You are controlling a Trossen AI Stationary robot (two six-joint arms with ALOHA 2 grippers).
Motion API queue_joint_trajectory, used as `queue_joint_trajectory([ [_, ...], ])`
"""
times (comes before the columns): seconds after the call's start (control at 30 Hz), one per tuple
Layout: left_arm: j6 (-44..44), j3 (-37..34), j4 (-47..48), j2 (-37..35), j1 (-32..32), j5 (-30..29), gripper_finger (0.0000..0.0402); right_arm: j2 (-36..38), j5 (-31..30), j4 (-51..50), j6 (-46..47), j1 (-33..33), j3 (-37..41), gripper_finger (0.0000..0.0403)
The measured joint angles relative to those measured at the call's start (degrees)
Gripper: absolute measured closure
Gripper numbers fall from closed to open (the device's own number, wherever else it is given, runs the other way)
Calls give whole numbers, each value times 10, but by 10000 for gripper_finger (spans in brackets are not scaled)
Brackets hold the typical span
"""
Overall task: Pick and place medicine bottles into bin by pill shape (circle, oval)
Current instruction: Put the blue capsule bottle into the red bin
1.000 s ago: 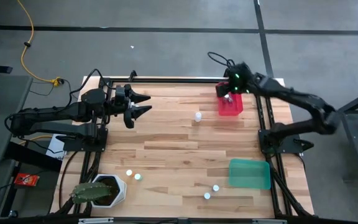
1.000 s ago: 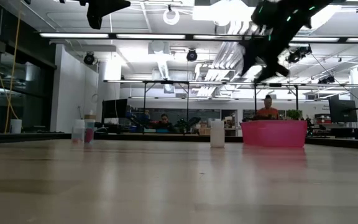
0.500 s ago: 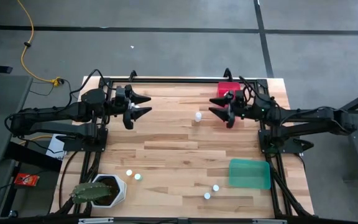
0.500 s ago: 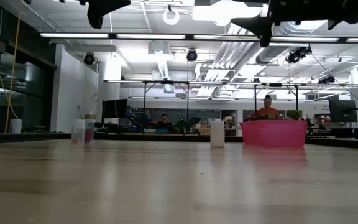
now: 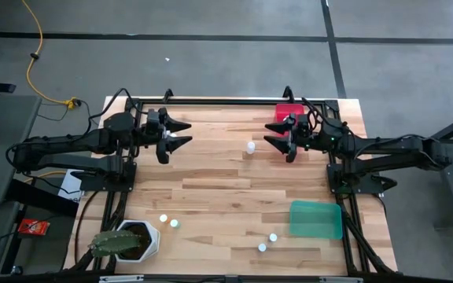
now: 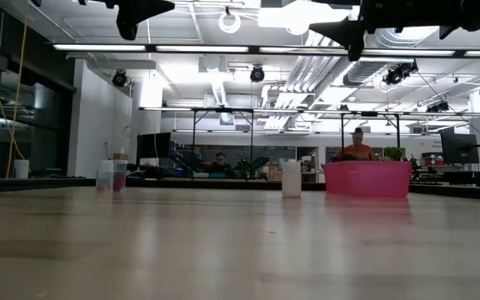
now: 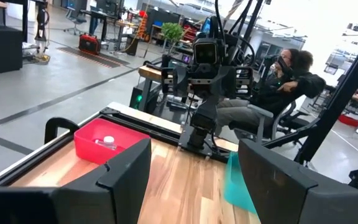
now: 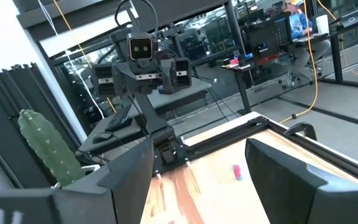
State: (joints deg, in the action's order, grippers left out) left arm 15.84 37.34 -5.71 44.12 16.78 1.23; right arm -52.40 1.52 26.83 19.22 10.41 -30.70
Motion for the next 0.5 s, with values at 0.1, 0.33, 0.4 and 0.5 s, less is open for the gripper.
queue_joint_trajectory([
  [0.1,0,0,5,0,0,-2,172,0,0,0,2,0,0,156],
  [0.33,69,66,231,20,2,-180,179,0,0,0,17,0,0,156],
  [0.4,99,103,347,39,12,-241,184,0,-5,0,17,0,0,156],
  [0.5,150,141,478,78,46,-250,191,0,-18,0,17,0,0,156],
])
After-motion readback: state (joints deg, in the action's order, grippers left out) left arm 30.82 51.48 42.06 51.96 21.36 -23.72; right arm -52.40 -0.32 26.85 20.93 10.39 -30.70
